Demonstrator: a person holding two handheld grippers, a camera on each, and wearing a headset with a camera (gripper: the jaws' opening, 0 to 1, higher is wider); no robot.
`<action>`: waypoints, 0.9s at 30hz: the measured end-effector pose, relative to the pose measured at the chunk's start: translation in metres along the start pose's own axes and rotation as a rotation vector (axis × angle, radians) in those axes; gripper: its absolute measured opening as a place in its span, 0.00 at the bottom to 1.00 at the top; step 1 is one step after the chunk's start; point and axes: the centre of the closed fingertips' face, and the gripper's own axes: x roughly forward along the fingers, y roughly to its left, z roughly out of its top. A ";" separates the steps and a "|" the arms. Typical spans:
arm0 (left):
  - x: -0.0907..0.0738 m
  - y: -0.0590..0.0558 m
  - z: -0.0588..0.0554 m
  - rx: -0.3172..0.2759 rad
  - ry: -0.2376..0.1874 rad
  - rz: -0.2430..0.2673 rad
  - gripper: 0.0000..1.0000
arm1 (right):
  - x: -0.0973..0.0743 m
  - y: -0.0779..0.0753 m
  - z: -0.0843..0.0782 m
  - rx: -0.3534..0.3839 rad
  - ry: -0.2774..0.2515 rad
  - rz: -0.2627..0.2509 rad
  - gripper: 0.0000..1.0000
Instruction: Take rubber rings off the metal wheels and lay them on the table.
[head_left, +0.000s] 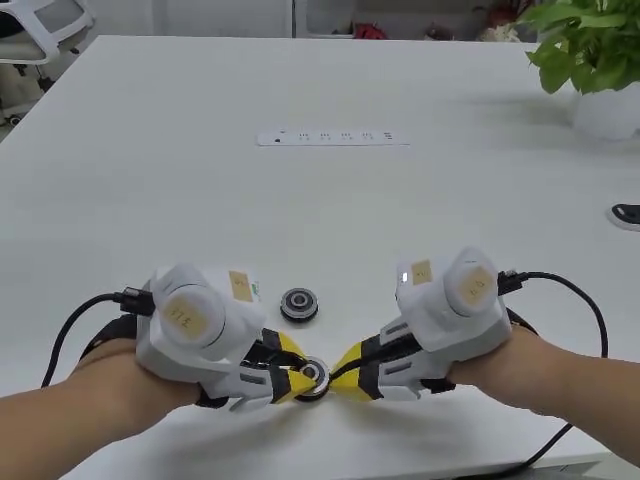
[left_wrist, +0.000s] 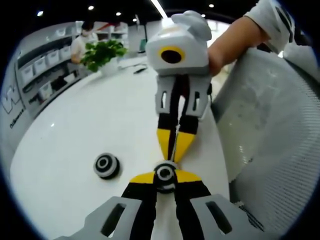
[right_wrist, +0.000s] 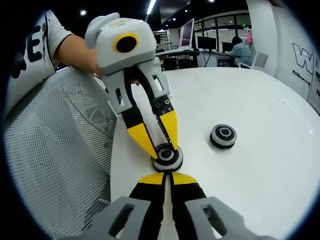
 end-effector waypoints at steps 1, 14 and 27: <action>0.000 0.000 0.000 0.001 0.000 0.000 0.13 | 0.000 -0.004 0.002 -0.003 -0.009 -0.018 0.00; -0.001 -0.001 0.000 0.002 0.001 0.002 0.13 | -0.012 -0.009 0.000 0.063 -0.005 -0.045 0.15; -0.001 0.000 0.000 0.005 0.004 0.005 0.13 | 0.003 -0.004 0.006 -0.020 -0.007 -0.054 0.31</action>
